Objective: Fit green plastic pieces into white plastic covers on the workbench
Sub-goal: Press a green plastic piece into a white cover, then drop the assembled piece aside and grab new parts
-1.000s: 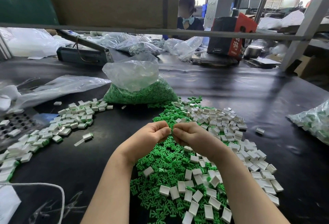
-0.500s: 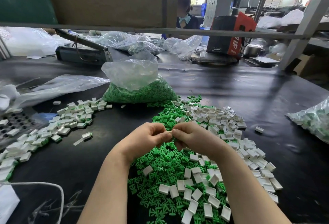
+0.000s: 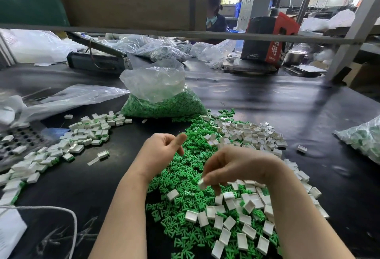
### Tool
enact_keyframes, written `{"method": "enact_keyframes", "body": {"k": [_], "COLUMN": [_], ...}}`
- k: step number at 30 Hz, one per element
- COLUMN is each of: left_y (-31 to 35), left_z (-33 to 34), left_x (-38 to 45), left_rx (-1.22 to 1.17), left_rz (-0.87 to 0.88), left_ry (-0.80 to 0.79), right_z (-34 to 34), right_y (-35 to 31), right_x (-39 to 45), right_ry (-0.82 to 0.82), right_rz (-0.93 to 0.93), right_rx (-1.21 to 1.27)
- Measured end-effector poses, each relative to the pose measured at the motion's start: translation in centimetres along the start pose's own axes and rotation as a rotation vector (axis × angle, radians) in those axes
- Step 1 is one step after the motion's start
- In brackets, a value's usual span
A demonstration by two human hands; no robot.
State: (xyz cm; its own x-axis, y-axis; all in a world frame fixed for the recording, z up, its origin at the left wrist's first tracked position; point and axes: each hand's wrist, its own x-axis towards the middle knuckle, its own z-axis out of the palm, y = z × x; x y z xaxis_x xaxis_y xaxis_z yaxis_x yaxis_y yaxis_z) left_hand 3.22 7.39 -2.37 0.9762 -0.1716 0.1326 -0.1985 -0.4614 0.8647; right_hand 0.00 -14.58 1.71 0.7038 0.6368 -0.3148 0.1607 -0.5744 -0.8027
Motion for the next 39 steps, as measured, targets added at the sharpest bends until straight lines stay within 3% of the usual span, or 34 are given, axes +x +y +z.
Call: {"method": "enact_keyframes", "body": {"k": [6,10,13,16,18,20,25,39], "left_y": [-1.1,-1.3,-1.1,-0.5,0.0,0.3,0.5,0.7], "left_z": [0.6,0.7,1.0,1.7,2.4,3.0,3.8,4.0], "left_x": [0.5,0.7,0.7,0.7,0.5,0.4,0.3,0.2], "left_rx": [0.122,0.120,0.139,0.202,0.262,0.368,0.542,0.424], "left_rz": [-0.052,-0.059,-0.055,-0.041,-0.015,0.002,-0.023,-0.050], "left_ry": [0.035,0.019,0.014,-0.026,-0.061,-0.085,-0.077,0.018], "right_z": [1.9,2.2,1.0,0.0,-0.4,-0.4,0.3,0.5], "right_y": [-3.0,-3.4,-2.5,-0.4,1.2,2.5,4.6,5.0], "right_x": [1.8,2.0,1.1,0.9,1.2,1.5,2.3,2.2], "right_ry": [-0.378,-0.374,-0.130,0.384,0.665,0.802,0.805,0.981], "right_rz": [0.128,0.169,0.136,0.169,0.273,0.426,0.676,0.555], "right_rx": [-0.221,-0.239,-0.160,-0.142,-0.261,-0.409,-0.617,-0.670]}}
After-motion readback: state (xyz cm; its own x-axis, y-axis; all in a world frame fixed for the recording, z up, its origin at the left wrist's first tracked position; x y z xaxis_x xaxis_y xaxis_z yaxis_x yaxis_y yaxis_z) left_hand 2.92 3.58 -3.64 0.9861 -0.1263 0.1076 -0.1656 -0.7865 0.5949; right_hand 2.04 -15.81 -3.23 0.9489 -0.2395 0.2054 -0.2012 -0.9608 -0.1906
